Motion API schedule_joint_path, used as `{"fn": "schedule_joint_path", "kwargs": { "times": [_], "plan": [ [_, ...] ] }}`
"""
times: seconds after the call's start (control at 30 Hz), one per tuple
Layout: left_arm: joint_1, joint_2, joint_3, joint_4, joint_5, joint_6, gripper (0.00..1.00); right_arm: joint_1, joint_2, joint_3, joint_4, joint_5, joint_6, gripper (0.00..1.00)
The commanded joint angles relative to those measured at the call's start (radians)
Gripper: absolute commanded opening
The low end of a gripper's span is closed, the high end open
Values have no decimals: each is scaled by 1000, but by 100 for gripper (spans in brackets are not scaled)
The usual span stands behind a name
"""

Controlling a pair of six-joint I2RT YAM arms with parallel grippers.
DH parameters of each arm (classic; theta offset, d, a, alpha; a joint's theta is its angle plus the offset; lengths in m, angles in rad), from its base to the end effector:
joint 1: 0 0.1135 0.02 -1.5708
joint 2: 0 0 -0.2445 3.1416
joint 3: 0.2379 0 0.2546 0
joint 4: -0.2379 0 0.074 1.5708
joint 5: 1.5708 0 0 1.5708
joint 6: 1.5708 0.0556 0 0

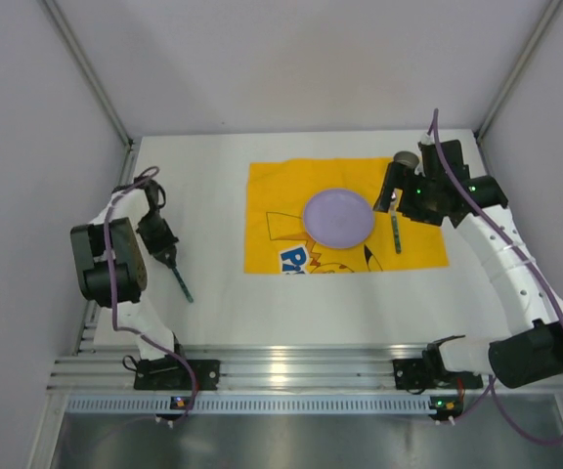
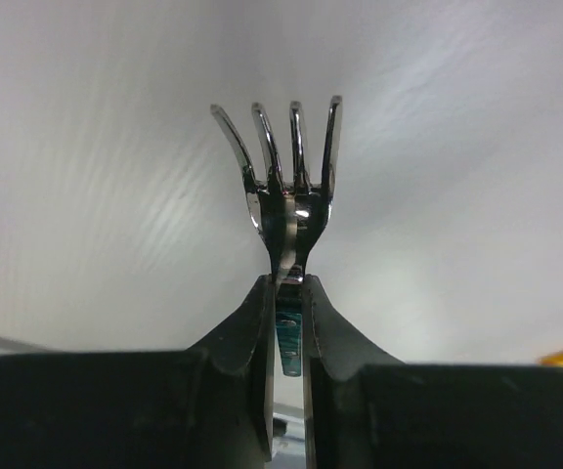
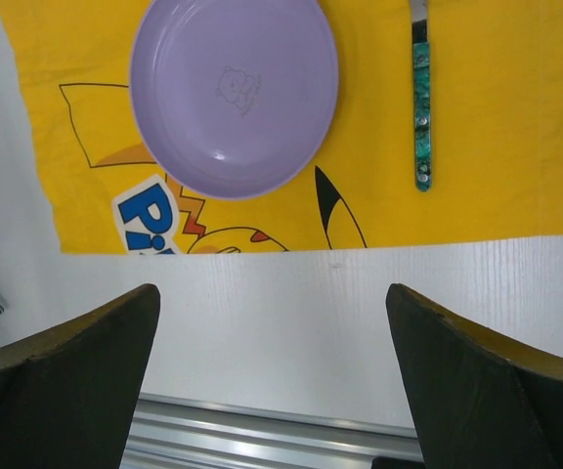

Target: Set the dinner table for one person

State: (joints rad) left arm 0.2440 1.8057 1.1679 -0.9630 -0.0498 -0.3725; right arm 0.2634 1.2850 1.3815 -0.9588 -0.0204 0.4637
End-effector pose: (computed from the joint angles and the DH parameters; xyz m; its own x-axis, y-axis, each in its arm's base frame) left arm 0.2978 0.0770 0.1227 -0.8161 -0.5778 0.0098 -0.5764 0.8152 0.0573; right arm 0.2661 0.0729 0.3332 -0.7779 0.2534 -0.5751 0.0836 0.9487 0.3049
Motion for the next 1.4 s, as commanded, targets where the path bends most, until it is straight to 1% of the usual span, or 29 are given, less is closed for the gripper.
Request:
{"fn": "schedule_joint_path", "kwargs": {
  "times": [0.0,0.03,0.07,0.13,0.17,0.2,0.23,0.27,0.33,0.37,0.47,0.5,0.6,0.8,0.83,0.9,0.93,0.97,1.0,1.03,1.07,1.1,1.17,1.2,1.23,1.27,1.3,1.33,1.37],
  "plan": [
    [-129,26,246,-23,34,-26,0,-9,-19,45,9,-1,-8,100],
    [-197,38,304,-34,45,-22,0,-6,-21,48,9,-1,-8,100],
    [-230,53,417,-52,73,-19,0,-9,-24,50,9,2,-5,100],
    [-331,122,533,-77,88,-13,0,-9,-29,53,8,2,-8,100],
    [-359,150,632,-98,111,-2,0,-15,-33,54,3,4,-8,100],
    [-383,214,682,-114,110,0,0,-15,-38,54,3,5,-7,100],
    [-428,248,728,-127,116,1,0,-16,-41,54,0,5,-7,100],
    [-448,280,799,-134,134,6,0,-24,-44,56,-6,5,-8,100],
    [-500,367,861,-146,174,6,0,-26,-53,57,-14,8,-11,100],
    [-518,392,916,-149,183,7,0,-29,-58,60,-23,11,-13,100],
    [-586,497,1030,-186,122,-2,0,-35,-72,60,-40,16,-17,100],
    [-595,535,1050,-190,116,-12,0,-36,-79,59,-43,16,-17,100],
    [-623,573,1070,-160,123,-16,0,-41,-88,54,-55,16,-17,100],
    [-641,598,1066,-129,120,-26,0,-41,-99,47,-69,45,-16,100],
    [-641,597,1060,-126,119,-29,5,-43,-99,47,-67,43,-16,100],
    [-641,580,1041,-112,108,-39,23,-43,-99,47,-70,46,-14,100],
    [-643,569,1030,-102,102,-42,43,-43,-99,47,-72,46,-13,100],
    [-643,557,1009,-88,87,-45,51,-41,-98,45,-70,48,-11,100],
    [-641,526,998,-79,77,-45,61,-41,-99,44,-72,47,-11,100],
    [-641,508,986,-71,65,-42,86,-43,-102,42,-72,48,-11,100],
    [-641,488,966,-63,59,-30,94,-41,-102,37,-72,48,-8,100],
    [-641,436,957,-51,-37,-23,94,-43,-108,36,-70,48,-10,100],
    [-644,344,827,27,-154,10,94,-43,-122,30,-70,45,-8,100],
    [-644,211,749,88,-230,27,94,-41,-128,27,-70,40,-8,100],
    [-641,137,663,244,-368,47,95,-43,-136,24,-61,34,-10,100],
    [-638,63,478,327,-437,97,96,-43,-157,16,-55,25,-16,100],
    [-623,-82,379,413,-484,136,97,-43,-170,10,-48,-7,-19,100],
    [-608,-153,158,630,-519,176,97,-43,-185,4,-29,-18,-22,100],
    [-588,-220,42,738,-498,260,97,-41,-202,-16,-15,-27,-22,100]
  ]
}}
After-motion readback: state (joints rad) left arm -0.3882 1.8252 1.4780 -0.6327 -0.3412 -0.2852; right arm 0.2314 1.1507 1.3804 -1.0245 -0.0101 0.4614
